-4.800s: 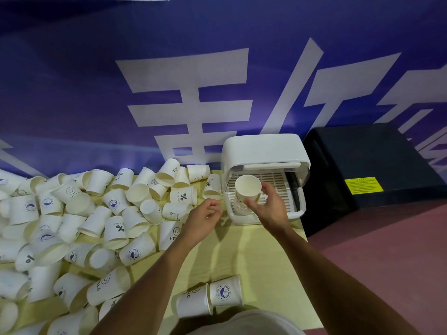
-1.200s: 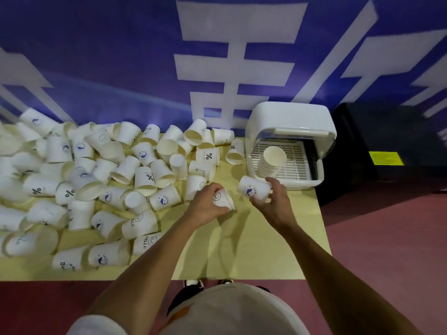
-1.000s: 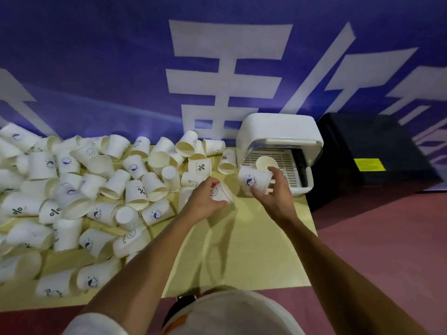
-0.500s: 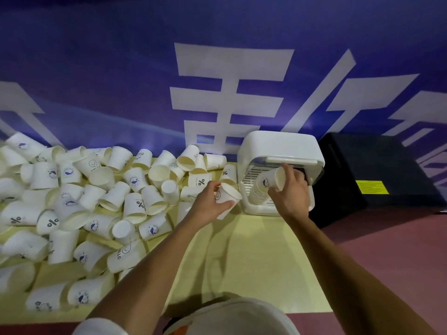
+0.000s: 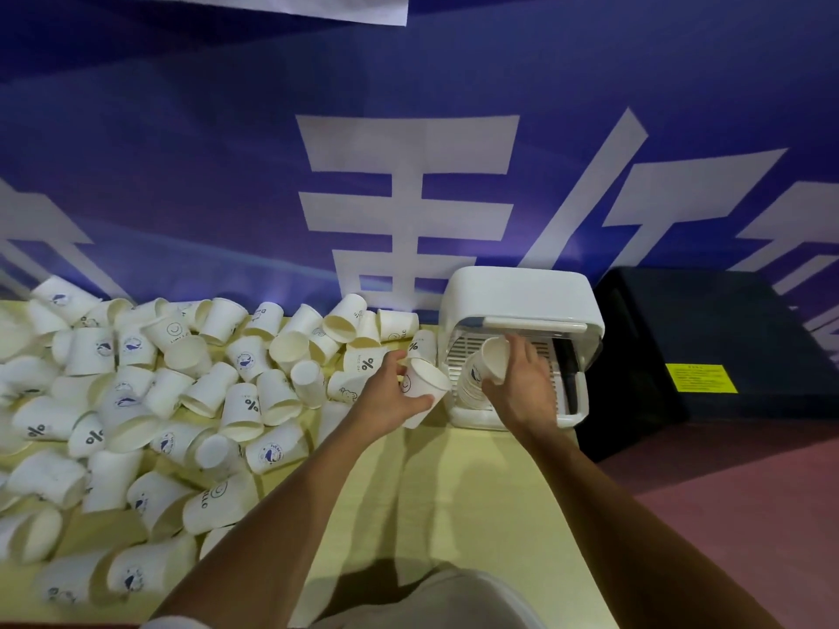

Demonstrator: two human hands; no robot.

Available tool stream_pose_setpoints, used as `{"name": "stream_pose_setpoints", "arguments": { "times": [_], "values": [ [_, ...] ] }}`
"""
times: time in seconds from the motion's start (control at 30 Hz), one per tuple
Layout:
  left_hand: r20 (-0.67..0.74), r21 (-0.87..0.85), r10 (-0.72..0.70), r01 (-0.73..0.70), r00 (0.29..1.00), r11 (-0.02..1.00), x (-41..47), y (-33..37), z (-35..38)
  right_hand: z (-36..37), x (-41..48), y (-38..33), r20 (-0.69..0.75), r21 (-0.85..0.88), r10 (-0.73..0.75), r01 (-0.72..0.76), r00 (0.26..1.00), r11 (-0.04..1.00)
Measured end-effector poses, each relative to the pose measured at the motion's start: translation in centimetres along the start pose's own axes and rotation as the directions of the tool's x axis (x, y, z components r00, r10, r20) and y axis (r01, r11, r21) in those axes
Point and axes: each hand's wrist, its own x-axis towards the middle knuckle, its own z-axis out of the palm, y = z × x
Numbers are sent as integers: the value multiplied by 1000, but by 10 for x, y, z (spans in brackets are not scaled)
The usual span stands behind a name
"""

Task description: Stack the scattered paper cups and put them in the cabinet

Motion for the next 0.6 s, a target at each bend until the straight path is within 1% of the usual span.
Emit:
{"name": "stream_pose_setpoints", "arguments": {
  "times": [0.13, 0.23, 0.33, 0.4, 0.47, 0.5, 0.53, 0.6],
  "values": [
    [-5, 28, 14, -14, 1000, 1000, 1, 4, 3, 6, 2, -1, 4, 29, 25, -25, 1000, 999],
    [-5, 41, 35, -35, 999, 999, 1, 2, 4, 9, 3, 2, 98, 51, 77, -82, 992, 995],
    [-3, 25, 36, -36, 999, 999, 1, 0, 6, 7, 4, 2, 157, 43, 67, -74, 985, 996],
    [-8, 9, 30, -30, 1000, 1000, 2, 1, 6, 2, 5, -1, 110, 36, 14, -18, 994, 999],
    [-12, -13, 31, -32, 999, 999, 3, 4, 6, -3, 5, -8, 23, 46, -73, 72, 997, 996],
    [-12, -23, 38, -38, 999, 999, 3, 6, 6, -6, 4, -12, 1, 78, -106, 106, 994, 991],
    [-14, -34, 48, -48, 999, 998, 4, 9, 6, -8, 4, -18, 14, 134, -117, 114, 993, 984],
    [-31, -85, 64, -66, 997, 994, 3, 14, 6, -11, 4, -28, 123, 265, -102, 66, 987, 962]
  ]
}}
